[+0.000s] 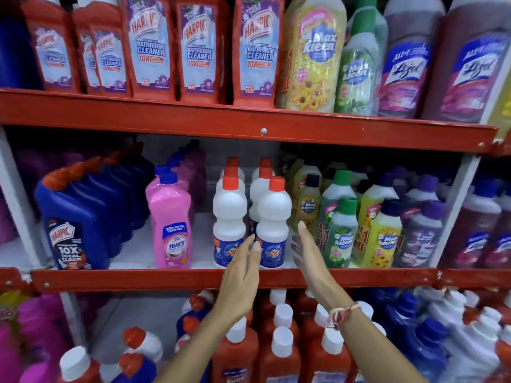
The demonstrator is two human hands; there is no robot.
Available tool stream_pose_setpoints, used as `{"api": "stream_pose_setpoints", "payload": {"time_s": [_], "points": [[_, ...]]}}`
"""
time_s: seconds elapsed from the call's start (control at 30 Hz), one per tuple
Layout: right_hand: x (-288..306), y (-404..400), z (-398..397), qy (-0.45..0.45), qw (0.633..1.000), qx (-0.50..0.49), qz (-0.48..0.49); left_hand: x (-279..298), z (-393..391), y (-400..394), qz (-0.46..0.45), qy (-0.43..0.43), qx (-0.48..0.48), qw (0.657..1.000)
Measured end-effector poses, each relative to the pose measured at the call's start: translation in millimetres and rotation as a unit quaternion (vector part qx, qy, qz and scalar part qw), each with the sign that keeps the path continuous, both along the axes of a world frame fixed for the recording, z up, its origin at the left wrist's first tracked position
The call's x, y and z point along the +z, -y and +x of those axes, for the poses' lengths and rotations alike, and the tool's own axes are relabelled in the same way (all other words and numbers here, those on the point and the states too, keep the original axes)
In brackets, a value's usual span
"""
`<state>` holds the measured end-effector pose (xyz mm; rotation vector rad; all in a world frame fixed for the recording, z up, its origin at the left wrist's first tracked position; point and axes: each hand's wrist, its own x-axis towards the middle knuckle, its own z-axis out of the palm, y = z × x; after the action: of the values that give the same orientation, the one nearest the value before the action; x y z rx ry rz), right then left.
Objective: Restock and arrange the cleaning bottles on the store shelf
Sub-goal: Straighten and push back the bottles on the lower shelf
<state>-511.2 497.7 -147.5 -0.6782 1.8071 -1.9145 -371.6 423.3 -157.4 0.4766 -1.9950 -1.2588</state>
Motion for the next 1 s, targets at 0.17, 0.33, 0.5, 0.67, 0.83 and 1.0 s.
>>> {"api": "stream_pose_setpoints", "payload": {"time_s": [0.17, 0.33, 0.5, 0.67, 0.83, 1.0], "points": [[22, 6, 14, 0.028, 0.998, 0.051, -0.014, -5, -11, 5, 0.075, 0.015, -0.039, 0.996], [37, 14, 28, 0.034, 0.995, 0.088, -0.032, -8, -16, 10, 0.099, 0.004, -0.049, 0.994], [19, 6, 22, -0.035, 0.993, 0.113, 0.006, -9, -19, 18, 0.091, 0.004, -0.045, 0.995], [4, -3, 19, -0.042, 0.990, 0.131, -0.014, -14, -22, 23, 0.104, -0.010, -0.047, 0.993], [7, -4, 23, -0.088, 0.989, 0.114, 0.010, -13, -18, 24, 0.090, -0.003, -0.065, 0.994], [-1, 5, 43, -0.136, 0.974, -0.181, -0.029, -9, 2, 21, 0.033, -0.040, -0.003, 0.999]]}}
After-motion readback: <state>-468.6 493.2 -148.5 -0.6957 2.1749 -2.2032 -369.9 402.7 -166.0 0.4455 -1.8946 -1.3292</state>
